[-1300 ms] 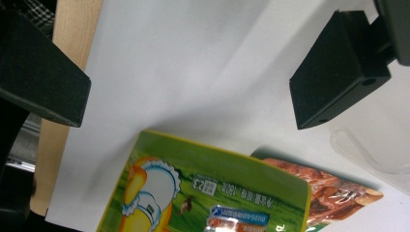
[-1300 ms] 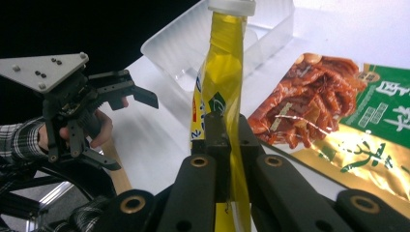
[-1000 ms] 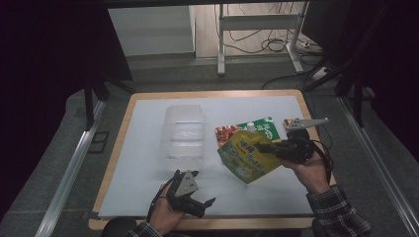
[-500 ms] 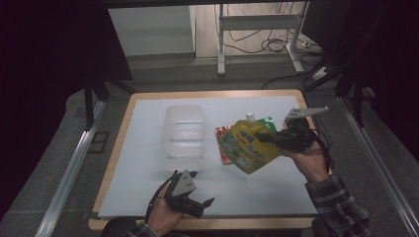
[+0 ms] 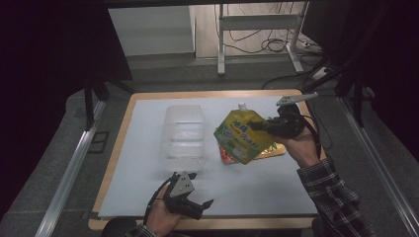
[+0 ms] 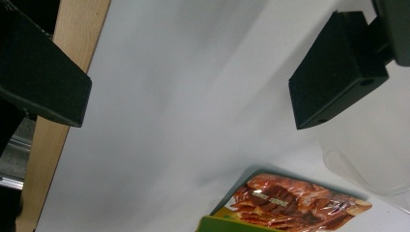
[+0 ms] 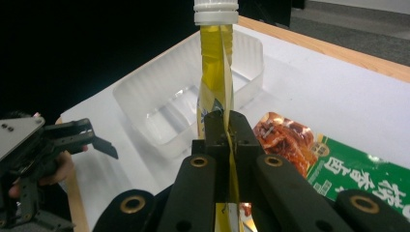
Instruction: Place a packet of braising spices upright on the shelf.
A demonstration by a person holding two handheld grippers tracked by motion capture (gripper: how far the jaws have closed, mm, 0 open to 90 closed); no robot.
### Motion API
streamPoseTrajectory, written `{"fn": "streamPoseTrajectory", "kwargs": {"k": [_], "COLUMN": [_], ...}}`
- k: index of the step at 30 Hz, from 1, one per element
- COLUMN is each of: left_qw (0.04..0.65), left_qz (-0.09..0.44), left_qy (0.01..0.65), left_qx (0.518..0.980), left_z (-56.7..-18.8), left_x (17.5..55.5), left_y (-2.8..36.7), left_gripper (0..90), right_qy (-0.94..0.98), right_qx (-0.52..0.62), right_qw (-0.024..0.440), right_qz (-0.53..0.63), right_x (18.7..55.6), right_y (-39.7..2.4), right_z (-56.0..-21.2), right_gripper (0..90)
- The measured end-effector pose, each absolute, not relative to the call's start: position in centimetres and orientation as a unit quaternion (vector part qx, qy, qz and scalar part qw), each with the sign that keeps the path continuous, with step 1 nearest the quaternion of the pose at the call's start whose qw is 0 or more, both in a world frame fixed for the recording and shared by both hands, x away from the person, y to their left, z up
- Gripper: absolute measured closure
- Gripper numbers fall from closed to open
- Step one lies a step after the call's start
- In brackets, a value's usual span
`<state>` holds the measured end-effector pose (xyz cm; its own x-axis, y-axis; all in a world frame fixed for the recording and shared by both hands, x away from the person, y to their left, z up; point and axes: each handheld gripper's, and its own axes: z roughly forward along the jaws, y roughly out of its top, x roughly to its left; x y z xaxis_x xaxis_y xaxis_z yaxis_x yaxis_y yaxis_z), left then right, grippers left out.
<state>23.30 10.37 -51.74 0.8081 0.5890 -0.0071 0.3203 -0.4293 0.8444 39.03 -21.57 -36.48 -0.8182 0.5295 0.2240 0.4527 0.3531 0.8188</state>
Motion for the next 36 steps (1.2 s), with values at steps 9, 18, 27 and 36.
{"fn": "streamPoseTrajectory", "kwargs": {"k": [9,18,27,36], "left_qw": [0.446,0.431,0.422,0.425], "left_qz": [0.153,0.164,0.164,0.161], "left_qy": [0.268,0.262,0.265,0.265], "left_qx": [0.840,0.848,0.852,0.851], "left_z": [-51.9,-52.0,-52.0,-52.0], "left_x": [23.1,22.9,22.8,22.7], "left_y": [10.4,10.3,10.5,10.5], "left_gripper": [2.2,2.9,2.8,2.8], "right_qy": [0.823,0.823,0.824,0.821], "right_qx": [0.300,0.297,0.294,0.287], "right_qw": [0.033,0.027,0.027,0.028], "right_qz": [0.480,0.484,0.484,0.492], "right_x": [40.9,42.7,43.9,45.2], "right_y": [-20.1,-18.8,-17.8,-16.6], "right_z": [-36.3,-35.6,-35.4,-35.2], "right_gripper": [88.1,88.1,88.1,88.0]}}
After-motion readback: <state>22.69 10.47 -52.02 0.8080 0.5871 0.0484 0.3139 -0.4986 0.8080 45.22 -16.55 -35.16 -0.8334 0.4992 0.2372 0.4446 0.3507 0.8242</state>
